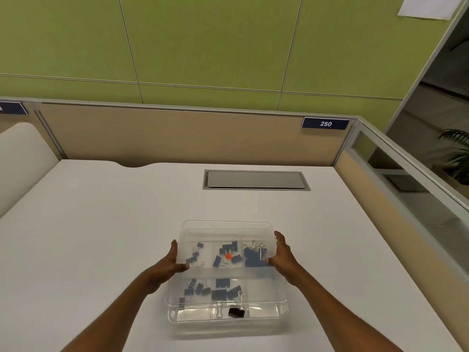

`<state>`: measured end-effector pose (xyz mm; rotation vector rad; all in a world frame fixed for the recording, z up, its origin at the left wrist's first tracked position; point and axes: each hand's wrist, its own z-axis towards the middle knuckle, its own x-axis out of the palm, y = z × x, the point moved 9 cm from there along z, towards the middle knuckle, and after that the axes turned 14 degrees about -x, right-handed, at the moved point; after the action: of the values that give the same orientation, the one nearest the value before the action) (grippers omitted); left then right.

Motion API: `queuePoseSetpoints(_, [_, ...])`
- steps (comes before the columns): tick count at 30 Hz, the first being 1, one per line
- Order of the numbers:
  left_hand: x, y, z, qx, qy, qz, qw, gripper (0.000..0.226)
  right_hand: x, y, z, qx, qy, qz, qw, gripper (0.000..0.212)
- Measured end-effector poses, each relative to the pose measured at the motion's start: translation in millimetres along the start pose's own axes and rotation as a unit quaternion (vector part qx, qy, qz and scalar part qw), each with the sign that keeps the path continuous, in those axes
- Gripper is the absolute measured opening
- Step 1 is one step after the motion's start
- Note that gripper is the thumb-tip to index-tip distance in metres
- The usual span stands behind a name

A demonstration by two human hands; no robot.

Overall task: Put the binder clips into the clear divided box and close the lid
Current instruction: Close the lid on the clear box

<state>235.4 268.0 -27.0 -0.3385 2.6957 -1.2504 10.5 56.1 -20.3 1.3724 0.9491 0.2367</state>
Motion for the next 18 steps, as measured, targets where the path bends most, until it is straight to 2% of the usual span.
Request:
queuePoseSetpoints(4, [10, 1, -8, 0.025, -0.009, -0.004, 1.0, 0.096, 2, -13, -12, 0.014, -0.008, -0.011, 1.0, 0.074])
queuePoseSetpoints(8, [4, 7, -5, 0.011, -0.026, 0.007, 1.0, 0.1, 4, -16, -15, 0.014, -0.005, -0.013, 1.0, 0.072])
queuePoseSetpoints(14, [-17, 1, 2, -0.031, -0.197, 0.075, 0.977, 0.065, -1, -23, -11, 0.028, -0.008, -0.046, 0.999, 0.079])
queuePoseSetpoints(18, [-19, -9, 8, -0.034, -0.217, 0.089, 0.971, 0.059, -7, -19, 3, 0.012, -0.026, -0.051, 0.998, 0.074])
